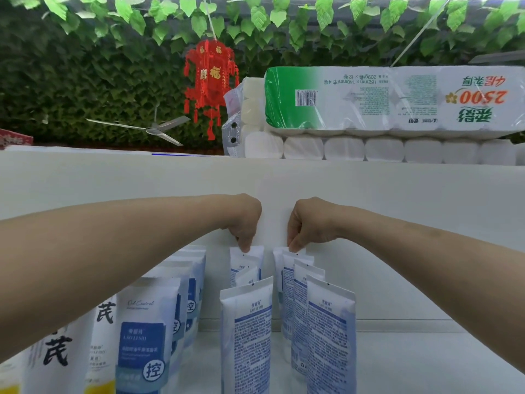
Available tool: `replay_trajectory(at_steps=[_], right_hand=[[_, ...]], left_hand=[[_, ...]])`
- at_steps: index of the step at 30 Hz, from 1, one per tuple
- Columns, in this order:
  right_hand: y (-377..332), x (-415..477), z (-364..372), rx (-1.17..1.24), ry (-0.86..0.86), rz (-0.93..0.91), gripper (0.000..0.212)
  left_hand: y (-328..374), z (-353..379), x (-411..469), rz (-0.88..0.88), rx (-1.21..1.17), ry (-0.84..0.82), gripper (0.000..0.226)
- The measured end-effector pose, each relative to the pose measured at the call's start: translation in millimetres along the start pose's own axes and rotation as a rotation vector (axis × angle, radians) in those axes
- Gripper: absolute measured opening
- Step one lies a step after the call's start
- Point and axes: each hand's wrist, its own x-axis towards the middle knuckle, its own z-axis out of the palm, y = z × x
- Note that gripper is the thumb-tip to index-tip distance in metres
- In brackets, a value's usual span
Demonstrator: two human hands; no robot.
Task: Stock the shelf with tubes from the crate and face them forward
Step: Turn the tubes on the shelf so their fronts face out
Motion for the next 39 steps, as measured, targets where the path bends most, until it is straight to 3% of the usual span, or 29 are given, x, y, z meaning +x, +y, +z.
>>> replay_trajectory(at_steps=[16, 39], right_hand=[[-11, 8, 5, -0.058, 0.058, 0.062, 0.018], [-13, 10, 10, -0.077, 0.092, 0.096, 0.02]], left_hand=[[-3, 2, -5, 0.061, 0.053, 0.077, 0.042], [-3, -1, -5, 0.032, 0.019, 0.055, 0.038]])
